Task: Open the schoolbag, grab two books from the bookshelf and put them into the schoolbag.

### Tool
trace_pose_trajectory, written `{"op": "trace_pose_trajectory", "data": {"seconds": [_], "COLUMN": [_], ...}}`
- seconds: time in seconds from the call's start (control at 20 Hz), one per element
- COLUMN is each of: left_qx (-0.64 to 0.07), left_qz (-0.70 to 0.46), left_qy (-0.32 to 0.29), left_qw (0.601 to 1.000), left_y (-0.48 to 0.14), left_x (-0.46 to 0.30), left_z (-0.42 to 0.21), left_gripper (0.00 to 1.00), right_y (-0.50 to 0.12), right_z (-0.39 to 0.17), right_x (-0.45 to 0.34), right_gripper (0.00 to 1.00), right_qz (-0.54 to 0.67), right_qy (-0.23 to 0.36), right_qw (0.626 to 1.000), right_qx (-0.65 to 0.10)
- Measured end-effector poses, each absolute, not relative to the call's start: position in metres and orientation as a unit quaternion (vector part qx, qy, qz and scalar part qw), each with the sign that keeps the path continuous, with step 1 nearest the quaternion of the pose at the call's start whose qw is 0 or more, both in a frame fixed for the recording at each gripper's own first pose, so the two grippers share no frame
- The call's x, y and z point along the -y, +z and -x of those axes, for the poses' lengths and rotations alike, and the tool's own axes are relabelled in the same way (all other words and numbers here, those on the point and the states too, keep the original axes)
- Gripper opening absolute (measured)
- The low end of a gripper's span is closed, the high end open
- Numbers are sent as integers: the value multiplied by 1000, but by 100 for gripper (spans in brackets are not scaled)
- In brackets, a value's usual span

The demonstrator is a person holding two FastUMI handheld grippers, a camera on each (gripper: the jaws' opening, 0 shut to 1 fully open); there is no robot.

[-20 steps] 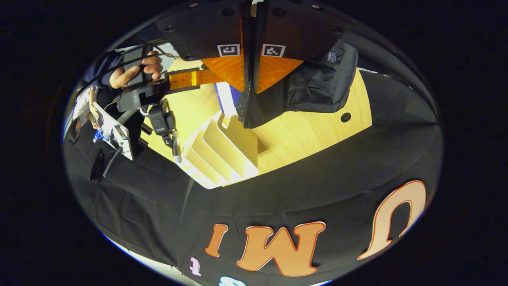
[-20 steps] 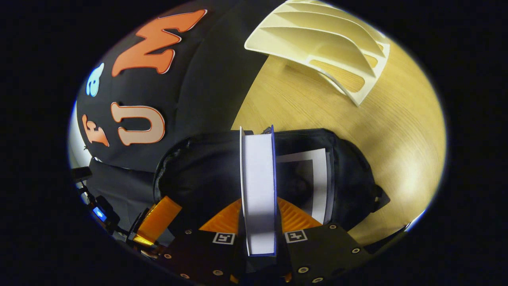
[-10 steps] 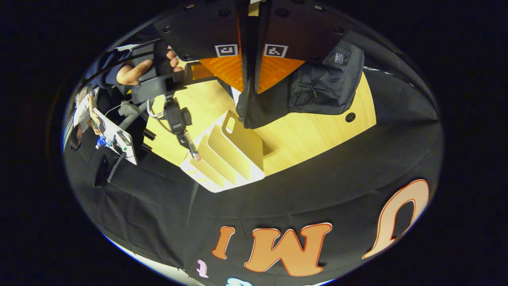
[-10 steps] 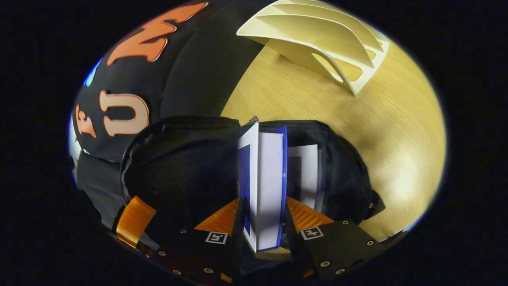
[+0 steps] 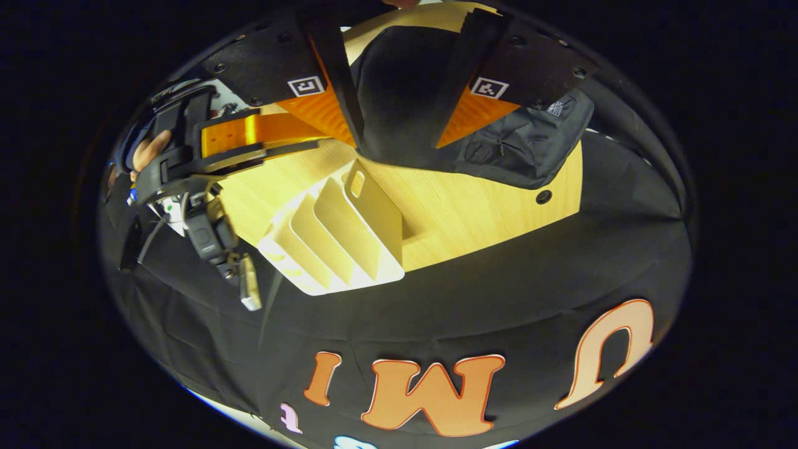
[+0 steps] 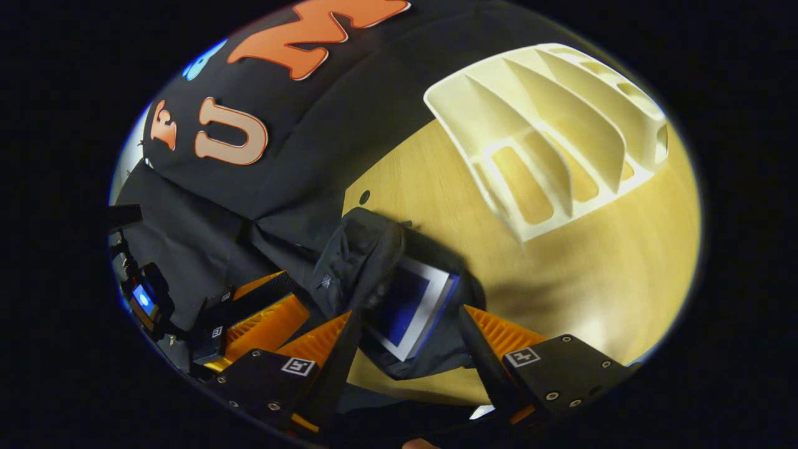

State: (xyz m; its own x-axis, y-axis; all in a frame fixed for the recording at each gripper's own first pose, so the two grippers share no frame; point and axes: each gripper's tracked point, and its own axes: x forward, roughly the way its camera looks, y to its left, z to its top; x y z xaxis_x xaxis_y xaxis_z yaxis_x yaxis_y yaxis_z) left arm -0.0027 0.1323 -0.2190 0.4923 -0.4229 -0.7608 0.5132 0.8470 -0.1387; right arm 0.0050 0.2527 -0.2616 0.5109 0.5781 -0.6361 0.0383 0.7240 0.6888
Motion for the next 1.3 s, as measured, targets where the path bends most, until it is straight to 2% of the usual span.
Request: {"op": "trace_pose_trajectory", "data": {"seconds": [0.05, 0.1, 0.15, 0.25, 0.4, 0.65, 0.85, 1.1, 1.2, 1.25, 1.3], "left_qx": [-422, -421, -419, -413, -385, -306, -226, -145, -114, -92, -74], "left_qz": [-45, -36, -31, -20, 1, 31, 24, 28, 24, 22, 18], "left_qy": [-257, -244, -227, -199, -157, -90, -55, -38, -47, -57, -59], "left_qw": [868, 873, 879, 889, 910, 947, 972, 988, 992, 994, 995], "left_y": [-216, -214, -211, -205, -185, -141, -94, -51, -41, -30, -19], "left_x": [-121, -107, -96, -73, -42, -15, -12, -22, -22, -20, -21], "left_z": [3, 3, 1, 0, -4, -16, -30, -39, -42, -48, -54], "left_gripper": [72, 85, 91, 95, 95, 98, 98, 97, 97, 100, 96], "right_y": [-254, -247, -241, -232, -211, -151, -92, -58, -50, -50, -49], "right_z": [-9, -11, -14, -21, -32, -53, -56, -51, -47, -46, -45], "right_x": [-231, -210, -188, -148, -97, -41, 2, 13, 12, 11, 11], "right_gripper": [97, 97, 97, 97, 98, 97, 97, 97, 97, 97, 97], "right_qz": [-321, -307, -289, -252, -195, -126, -85, -45, -50, -57, -65], "right_qy": [172, 173, 173, 171, 167, 152, 110, 71, 57, 50, 40], "right_qw": [813, 823, 834, 855, 884, 935, 970, 989, 991, 990, 991], "right_qx": [-455, -445, -436, -421, -391, -293, -199, -124, -113, -115, -110]}}
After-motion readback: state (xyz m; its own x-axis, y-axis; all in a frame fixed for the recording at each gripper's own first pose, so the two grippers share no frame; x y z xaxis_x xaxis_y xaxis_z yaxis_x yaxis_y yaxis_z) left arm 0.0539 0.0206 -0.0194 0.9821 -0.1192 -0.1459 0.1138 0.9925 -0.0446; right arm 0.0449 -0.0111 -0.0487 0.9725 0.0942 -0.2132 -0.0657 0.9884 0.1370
